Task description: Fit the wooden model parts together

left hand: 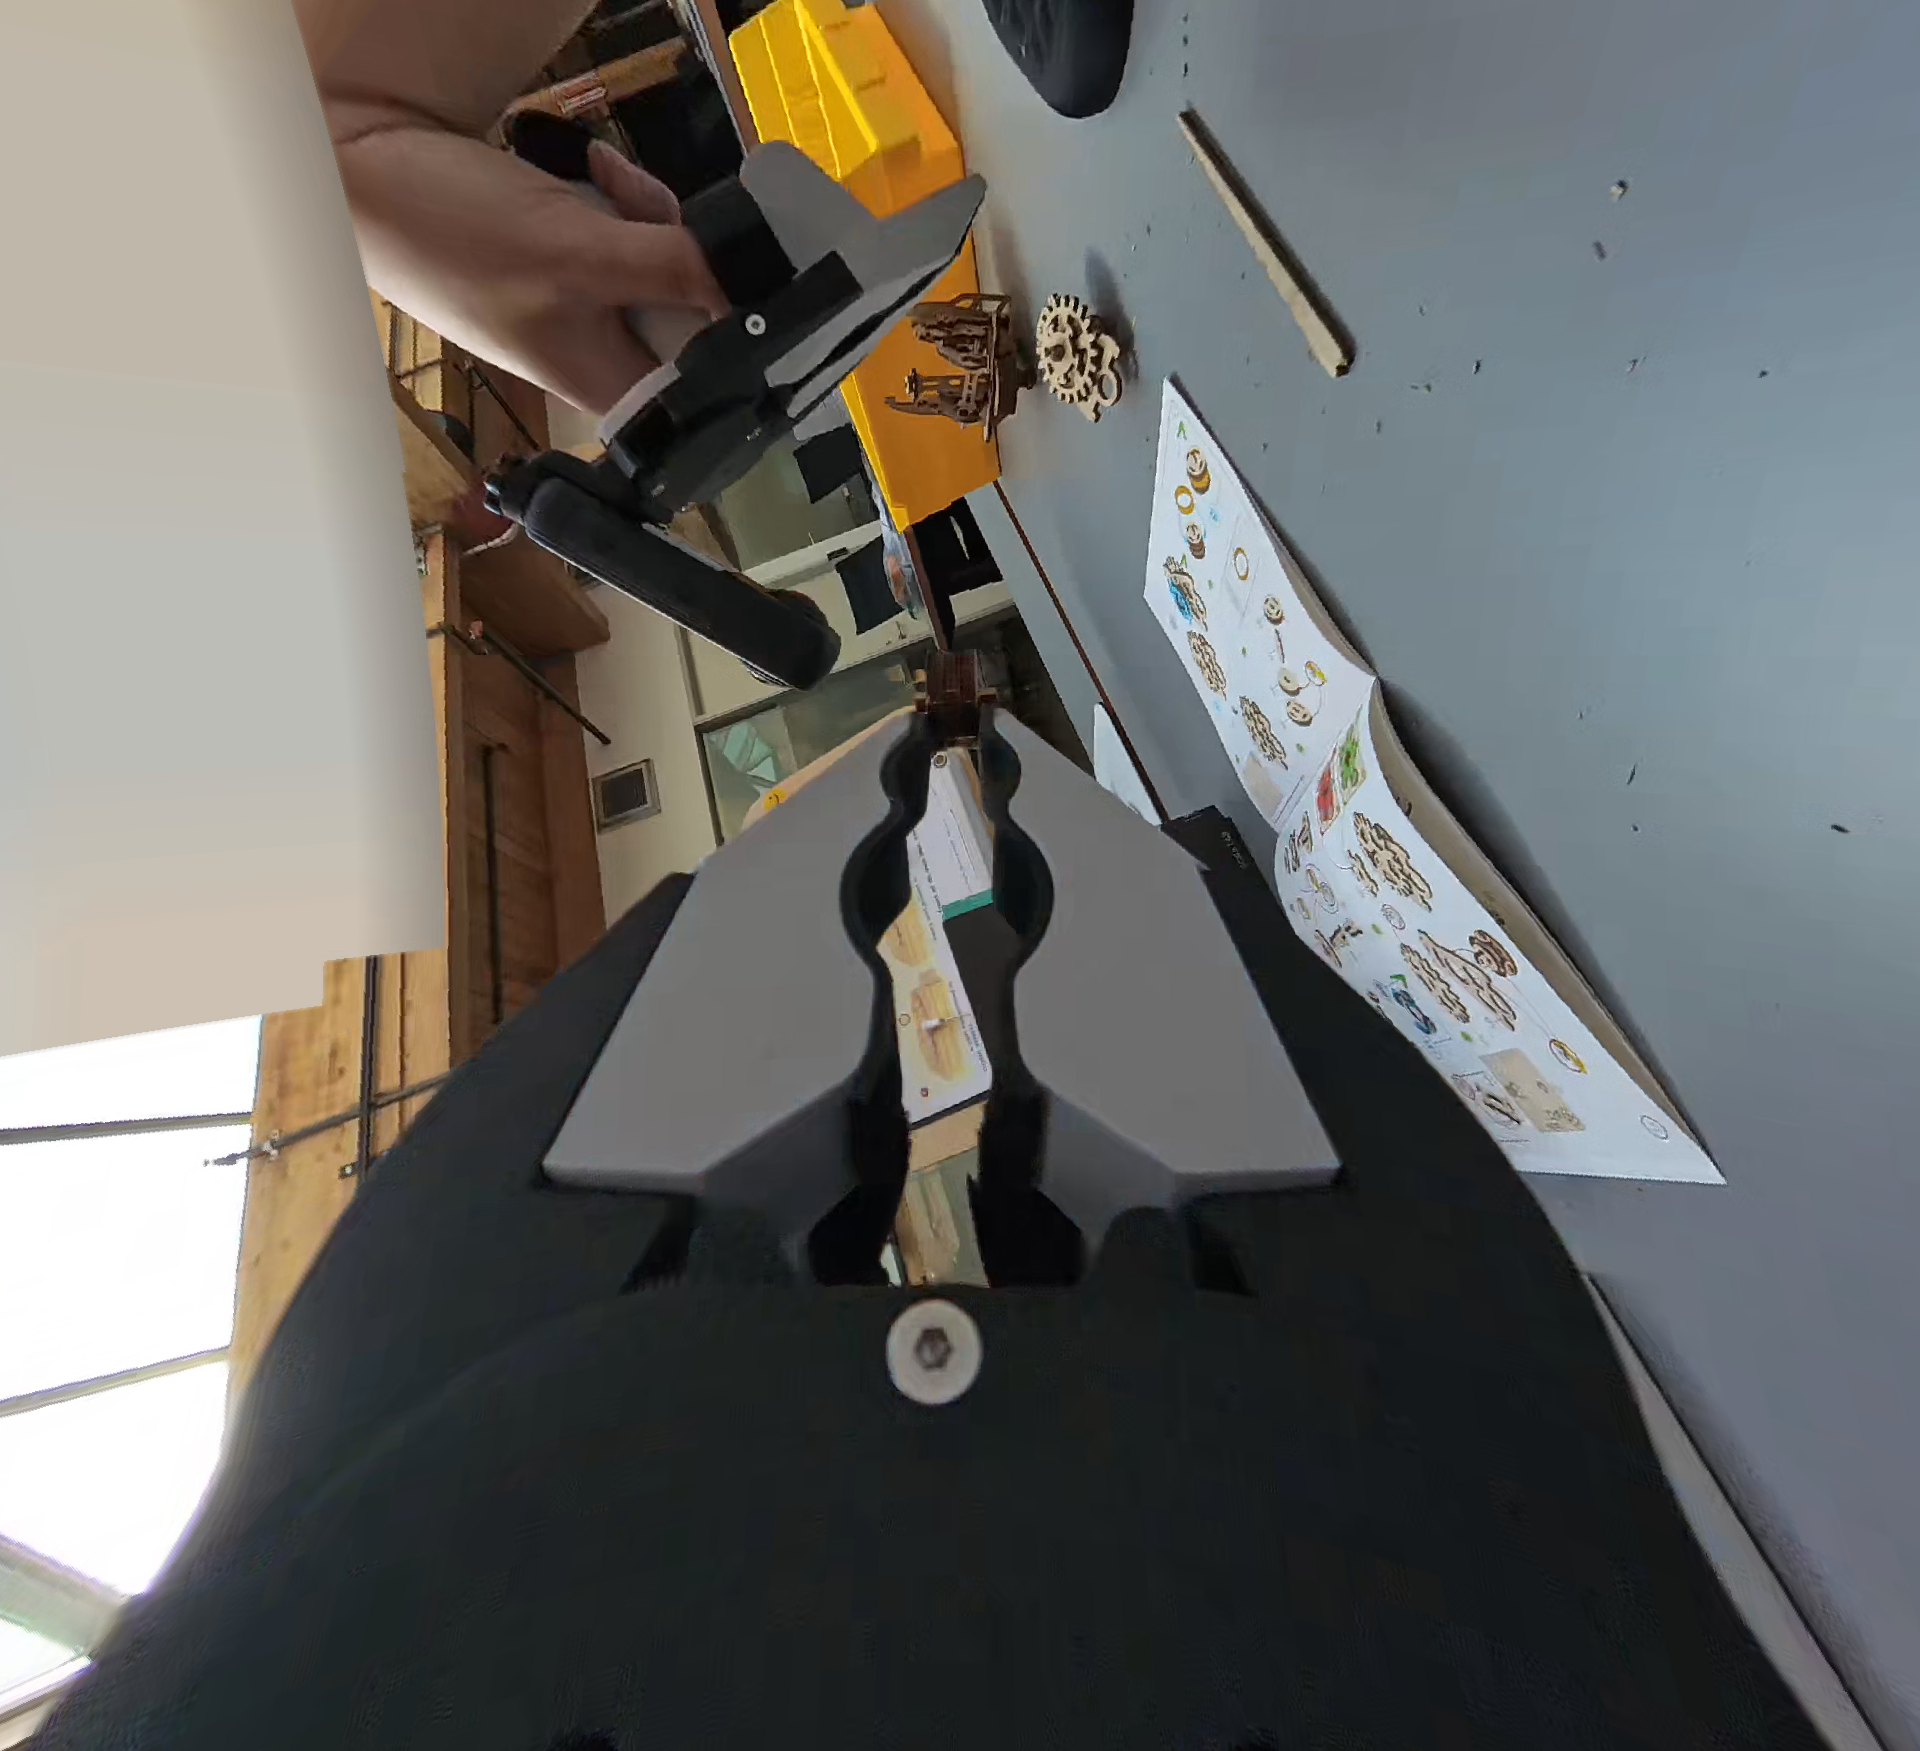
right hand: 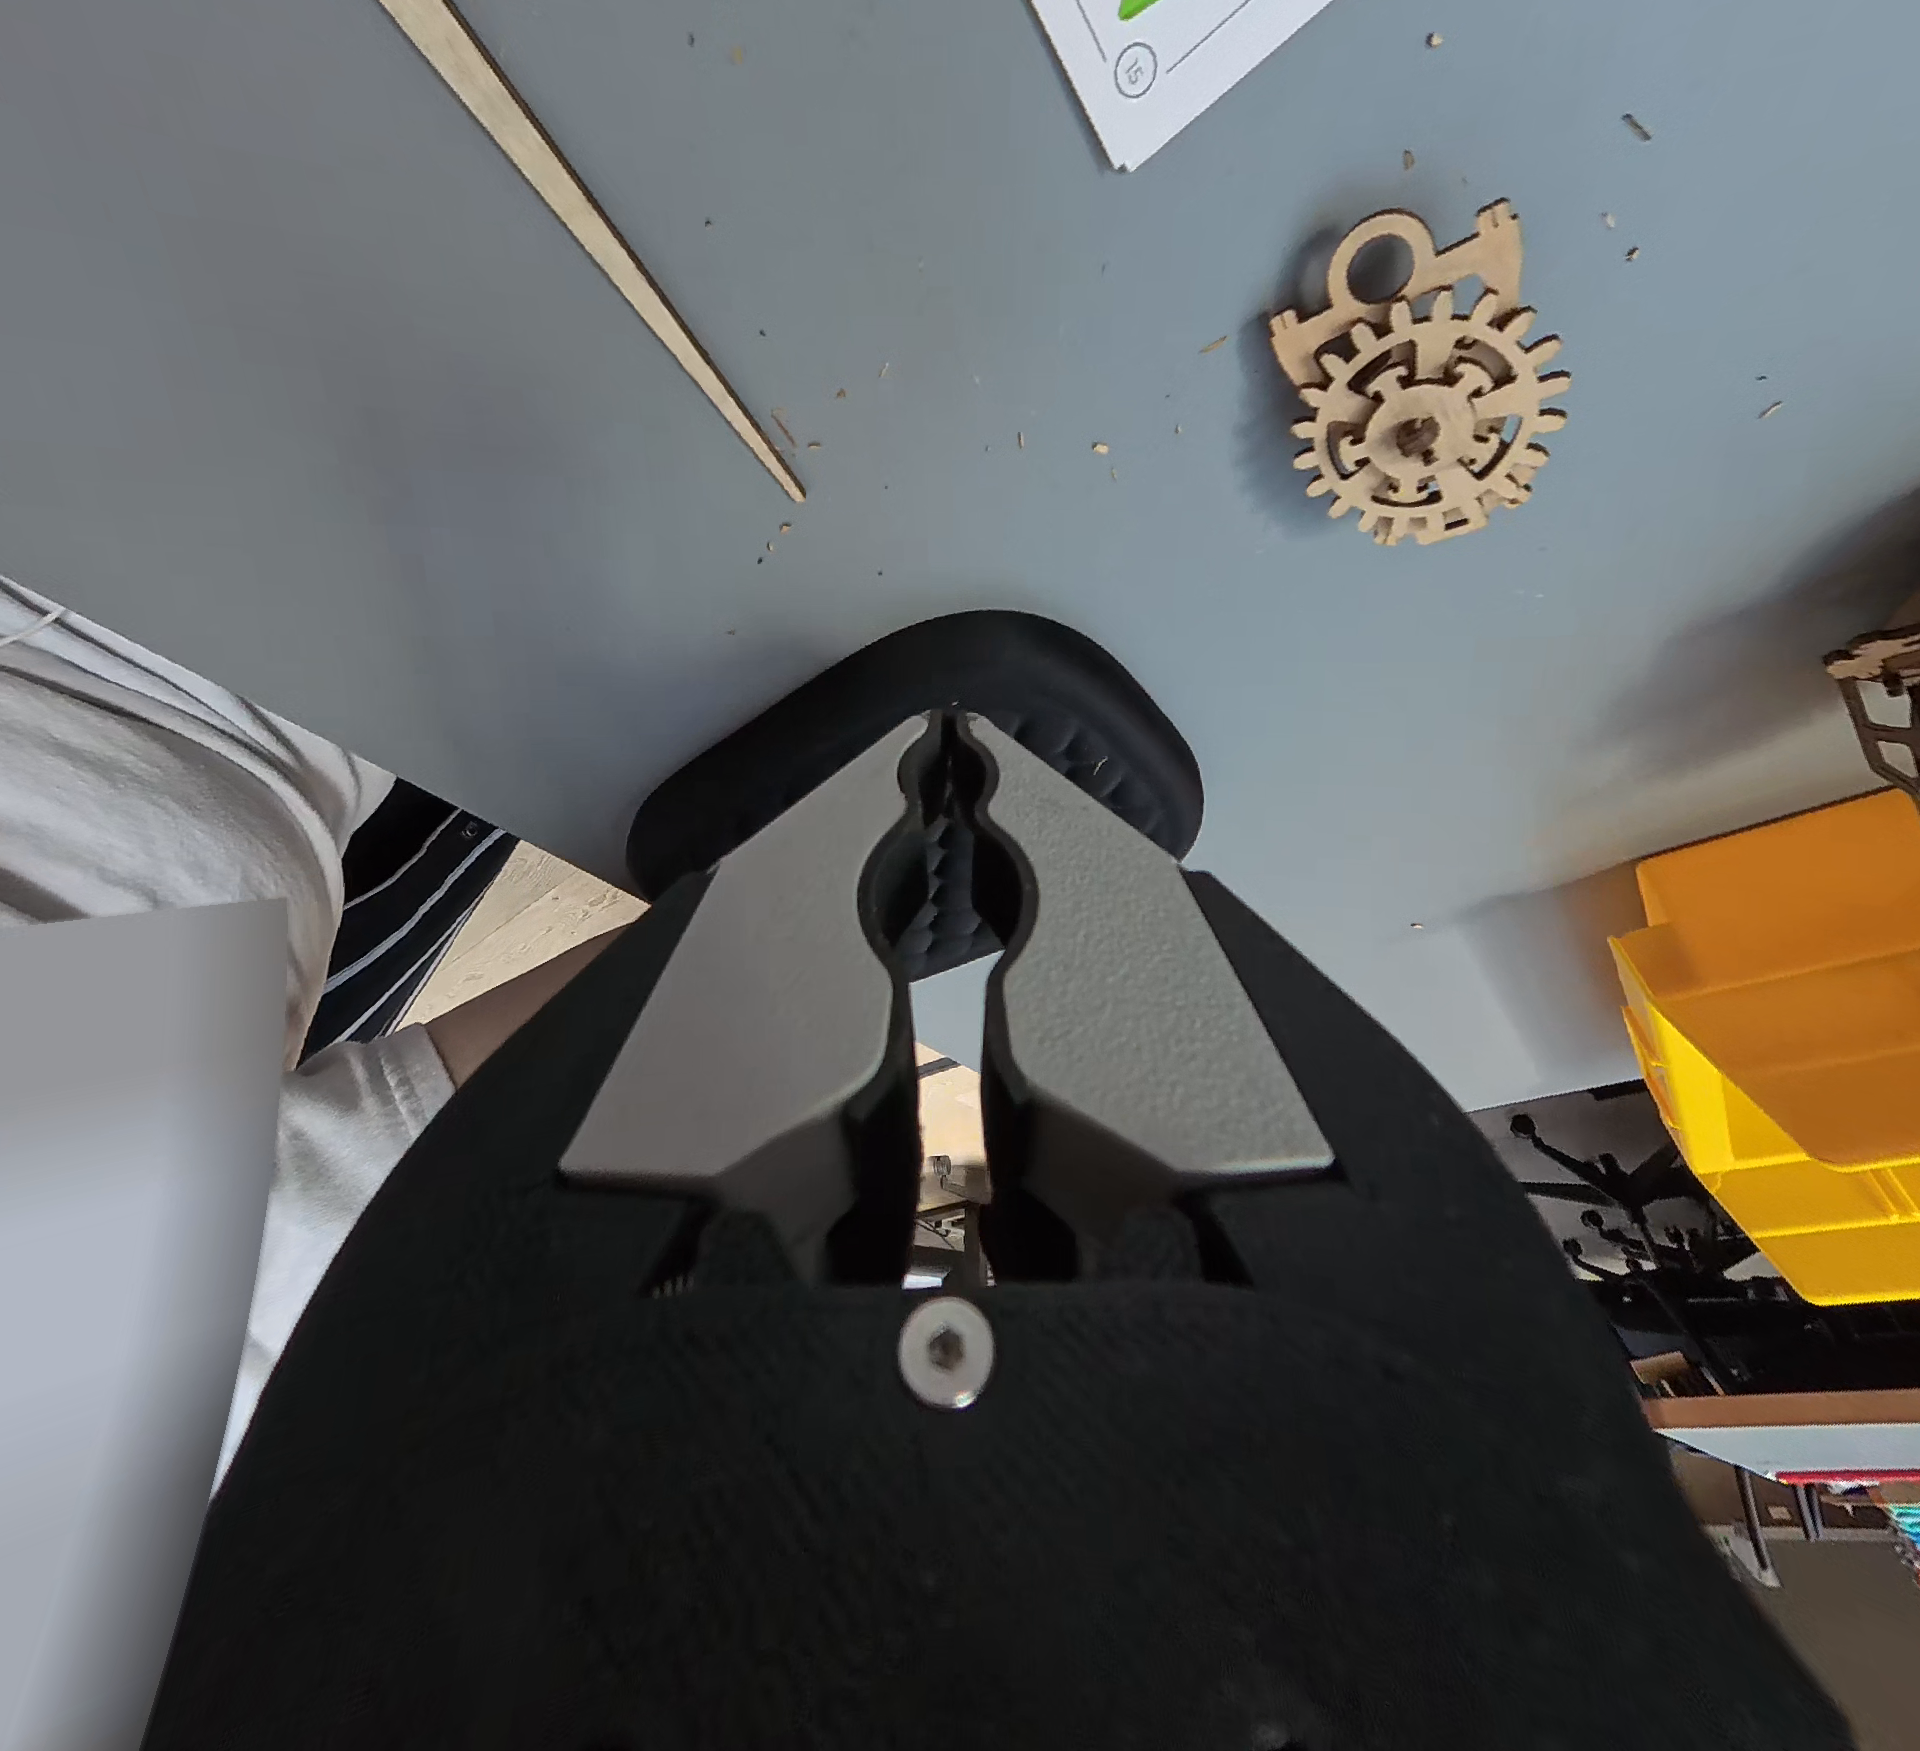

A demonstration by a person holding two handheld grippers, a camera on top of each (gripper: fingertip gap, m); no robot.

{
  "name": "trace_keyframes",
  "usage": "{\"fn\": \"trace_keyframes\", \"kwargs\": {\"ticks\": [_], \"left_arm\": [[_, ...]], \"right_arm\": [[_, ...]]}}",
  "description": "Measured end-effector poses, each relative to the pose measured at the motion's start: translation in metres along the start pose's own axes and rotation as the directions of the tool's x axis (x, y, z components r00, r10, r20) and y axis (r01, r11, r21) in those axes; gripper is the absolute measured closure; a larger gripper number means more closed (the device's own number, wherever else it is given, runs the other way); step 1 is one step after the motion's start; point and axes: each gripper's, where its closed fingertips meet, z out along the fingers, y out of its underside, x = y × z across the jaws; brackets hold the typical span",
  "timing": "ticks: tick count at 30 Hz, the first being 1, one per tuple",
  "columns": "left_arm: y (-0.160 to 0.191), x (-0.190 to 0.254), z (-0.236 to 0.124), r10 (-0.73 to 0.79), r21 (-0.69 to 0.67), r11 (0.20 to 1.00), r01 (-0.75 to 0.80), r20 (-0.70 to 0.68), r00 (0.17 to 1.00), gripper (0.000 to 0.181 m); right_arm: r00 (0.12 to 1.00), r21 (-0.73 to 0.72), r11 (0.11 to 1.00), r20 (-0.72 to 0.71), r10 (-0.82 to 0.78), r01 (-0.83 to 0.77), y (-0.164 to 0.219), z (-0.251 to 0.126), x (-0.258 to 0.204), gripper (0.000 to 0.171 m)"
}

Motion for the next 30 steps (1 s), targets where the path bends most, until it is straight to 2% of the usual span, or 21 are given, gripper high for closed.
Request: {"fn": "trace_keyframes", "kwargs": {"ticks": [6,11,13,15,16,17,18,19,20,21,22,23,24,25,28,30], "left_arm": [[-0.009,-0.007,-0.007,0.084,0.008,0.996,-0.085,0.043,0.996,0.174],[-0.008,-0.012,-0.011,0.053,0.001,0.999,-0.054,0.071,0.996,0.174],[-0.005,-0.012,-0.011,-0.011,-0.01,1.0,0.012,0.068,0.998,0.174],[0.002,-0.017,-0.007,-0.212,-0.013,0.977,0.214,0.076,0.974,0.174],[0.006,-0.019,-0.004,-0.372,-0.001,0.928,0.373,0.07,0.926,0.175],[0.011,-0.021,0.001,-0.564,0.008,0.826,0.564,0.048,0.825,0.174],[0.016,-0.016,0.009,-0.752,-0.008,0.659,0.752,-0.013,0.659,0.174],[0.015,-0.004,0.017,-0.896,-0.062,0.438,0.897,-0.113,0.43,0.174],[0.011,0.011,0.024,-0.964,-0.152,0.191,0.97,-0.214,0.156,0.174],[0.003,0.02,0.029,-0.947,-0.234,-0.036,0.972,-0.302,-0.107,0.174],[-0.003,0.023,0.033,-0.879,-0.274,-0.211,0.938,-0.366,-0.305,0.174],[-0.001,0.024,0.037,-0.825,-0.27,-0.331,0.904,-0.382,-0.416,0.174],[0.007,0.028,0.042,-0.816,-0.24,-0.388,0.89,-0.359,-0.453,0.174],[0.013,0.036,0.046,-0.837,-0.219,-0.386,0.896,-0.325,-0.44,0.174],[0.014,0.066,0.053,-0.902,-0.237,-0.277,0.931,-0.269,-0.337,0.174],[0.007,0.077,0.055,-0.898,-0.254,-0.285,0.924,-0.267,-0.35,0.174]], "right_arm": [[1.0,-0.017,1.0,0.011,-0.007,0.007,0.0,0.003,-0.002,0.171],[0.999,-0.017,1.0,0.024,-0.023,0.023,-0.001,0.004,-0.004,0.171],[0.998,-0.018,0.999,0.038,-0.04,0.041,-0.001,0.005,-0.006,0.171],[0.998,-0.02,0.999,0.043,-0.046,0.047,0.0,0.005,-0.005,0.171],[0.998,-0.019,0.999,0.043,-0.041,0.042,0.0,0.005,-0.004,0.171],[0.998,-0.016,0.999,0.043,-0.036,0.037,0.001,0.004,-0.003,0.171],[0.999,-0.011,0.999,0.04,-0.033,0.034,0.001,0.004,-0.001,0.171],[0.999,-0.003,0.999,0.041,-0.034,0.034,0.0,0.003,-0.001,0.171],[0.998,0.005,0.999,0.045,-0.036,0.036,0.0,0.002,-0.001,0.171],[0.998,0.01,0.999,0.05,-0.042,0.041,0.0,0.002,-0.001,0.171],[0.997,0.013,0.999,0.055,-0.048,0.047,0.0,0.002,-0.001,0.171],[0.997,0.014,0.999,0.06,-0.052,0.051,0.0,0.002,-0.001,0.171],[0.997,0.016,0.998,0.063,-0.055,0.054,0.0,0.002,0.0,0.171],[0.996,0.02,0.998,0.064,-0.057,0.055,-0.001,0.002,0.001,0.171],[0.995,0.036,0.997,0.069,-0.066,0.063,-0.003,0.001,0.004,0.171],[0.994,0.059,0.995,0.066,-0.086,0.082,-0.008,-0.001,0.006,0.171]]}}
